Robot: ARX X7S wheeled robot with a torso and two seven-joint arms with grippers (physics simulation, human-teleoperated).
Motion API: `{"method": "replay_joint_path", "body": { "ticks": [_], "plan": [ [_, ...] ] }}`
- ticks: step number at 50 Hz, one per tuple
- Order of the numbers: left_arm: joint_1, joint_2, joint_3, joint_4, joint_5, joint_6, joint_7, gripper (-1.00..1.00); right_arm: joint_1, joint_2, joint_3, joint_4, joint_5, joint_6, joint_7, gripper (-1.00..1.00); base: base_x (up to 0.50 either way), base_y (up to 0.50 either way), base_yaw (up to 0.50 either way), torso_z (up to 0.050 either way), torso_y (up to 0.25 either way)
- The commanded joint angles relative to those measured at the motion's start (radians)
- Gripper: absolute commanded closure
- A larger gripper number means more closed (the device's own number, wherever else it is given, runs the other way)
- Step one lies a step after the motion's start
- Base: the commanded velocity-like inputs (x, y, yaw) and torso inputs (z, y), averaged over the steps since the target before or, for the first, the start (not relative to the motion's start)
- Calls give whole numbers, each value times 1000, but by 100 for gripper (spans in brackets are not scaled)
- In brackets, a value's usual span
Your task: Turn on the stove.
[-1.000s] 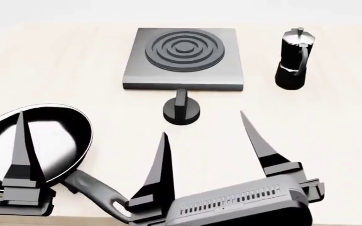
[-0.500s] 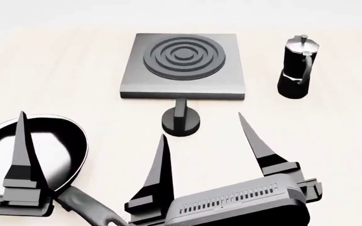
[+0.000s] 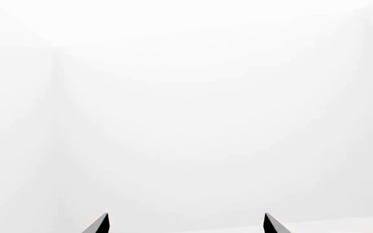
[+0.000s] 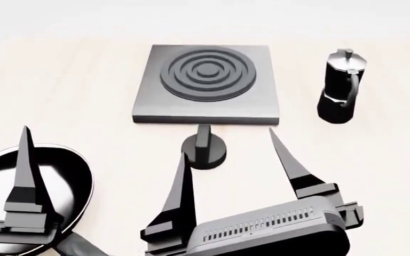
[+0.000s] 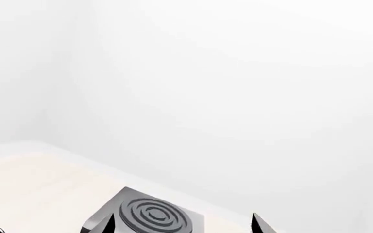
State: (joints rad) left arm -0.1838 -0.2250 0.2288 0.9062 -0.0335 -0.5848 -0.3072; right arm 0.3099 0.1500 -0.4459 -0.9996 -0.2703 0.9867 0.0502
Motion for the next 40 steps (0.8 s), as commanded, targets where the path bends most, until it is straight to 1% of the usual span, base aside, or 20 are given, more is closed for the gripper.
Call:
{"method": "replay_joint_path", "body": {
  "ticks": [1, 40],
  "plan": [
    [0, -6, 4, -4, -5, 3, -8, -100, -8, 1, 11, 14, 13, -20, 1, -100, 207, 0, 0, 0, 0],
    [-4, -28, 16, -3, -22, 6, -34, -100, 0, 8, -6, 10, 13, -5, 12, -100, 236, 0, 0, 0, 0]
  ]
}}
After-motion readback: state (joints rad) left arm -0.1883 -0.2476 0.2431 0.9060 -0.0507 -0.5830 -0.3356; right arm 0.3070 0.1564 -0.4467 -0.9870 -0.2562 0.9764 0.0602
